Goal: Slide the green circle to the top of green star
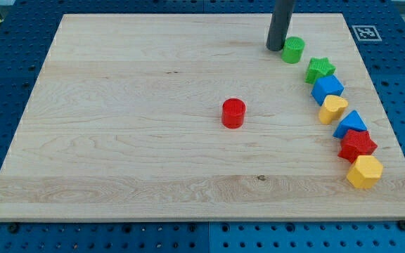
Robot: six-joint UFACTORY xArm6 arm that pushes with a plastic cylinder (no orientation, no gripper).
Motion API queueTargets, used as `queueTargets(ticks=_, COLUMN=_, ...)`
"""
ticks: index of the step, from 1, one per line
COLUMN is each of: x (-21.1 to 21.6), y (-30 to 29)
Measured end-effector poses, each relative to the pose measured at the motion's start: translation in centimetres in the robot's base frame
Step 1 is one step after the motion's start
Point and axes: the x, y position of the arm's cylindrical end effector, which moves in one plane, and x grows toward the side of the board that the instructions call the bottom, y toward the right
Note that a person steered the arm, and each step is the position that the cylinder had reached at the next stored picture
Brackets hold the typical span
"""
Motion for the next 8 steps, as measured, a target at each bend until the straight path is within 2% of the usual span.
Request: queueTargets(ticks=8, x=0.0, y=5.8)
